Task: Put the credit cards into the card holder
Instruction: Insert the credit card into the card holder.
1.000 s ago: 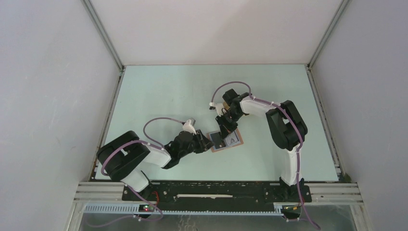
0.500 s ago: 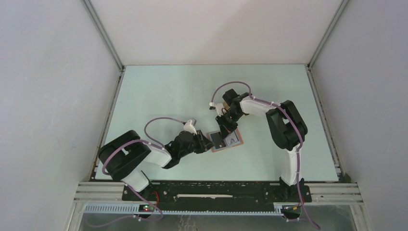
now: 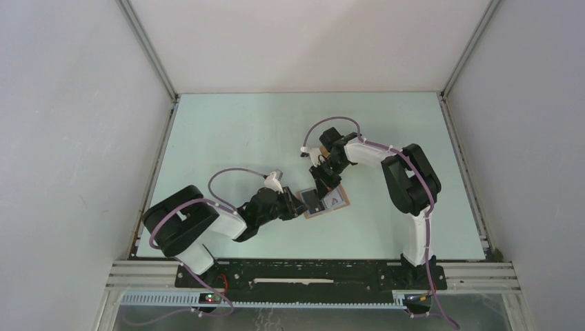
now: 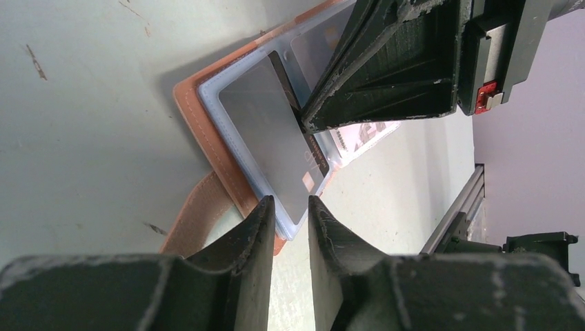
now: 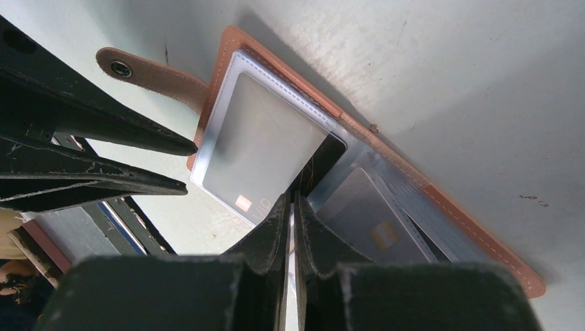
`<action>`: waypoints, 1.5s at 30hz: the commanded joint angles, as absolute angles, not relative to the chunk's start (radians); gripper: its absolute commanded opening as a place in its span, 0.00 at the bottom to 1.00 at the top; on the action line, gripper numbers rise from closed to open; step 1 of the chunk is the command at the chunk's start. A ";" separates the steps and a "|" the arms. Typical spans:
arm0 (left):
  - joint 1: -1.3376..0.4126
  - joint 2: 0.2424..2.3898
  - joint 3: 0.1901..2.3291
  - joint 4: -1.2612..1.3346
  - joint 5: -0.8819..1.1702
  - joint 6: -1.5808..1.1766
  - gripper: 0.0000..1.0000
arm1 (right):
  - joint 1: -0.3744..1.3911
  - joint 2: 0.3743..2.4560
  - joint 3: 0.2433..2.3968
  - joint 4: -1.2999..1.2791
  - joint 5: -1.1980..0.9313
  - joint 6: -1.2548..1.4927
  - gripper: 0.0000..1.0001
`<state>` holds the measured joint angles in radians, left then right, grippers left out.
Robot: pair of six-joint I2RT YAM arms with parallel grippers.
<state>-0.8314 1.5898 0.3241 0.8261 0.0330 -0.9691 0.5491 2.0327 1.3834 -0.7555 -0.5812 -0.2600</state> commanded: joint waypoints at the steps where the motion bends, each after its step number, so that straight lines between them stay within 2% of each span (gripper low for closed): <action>1: -0.836 1.598 0.378 0.888 0.044 -0.970 0.29 | 0.542 2.018 1.407 -0.767 -0.581 -0.266 0.12; 12: -0.820 1.654 0.356 1.013 0.076 -1.020 0.29 | 0.527 1.981 1.403 -0.767 -0.617 -0.273 0.17; 24: -0.816 1.676 0.363 1.035 0.081 -1.033 0.29 | 0.492 1.910 1.393 -0.764 -0.655 -0.275 0.24; 45: -0.814 1.695 0.406 1.043 0.092 -1.035 0.30 | 0.454 1.844 1.386 -0.772 -0.713 -0.298 0.24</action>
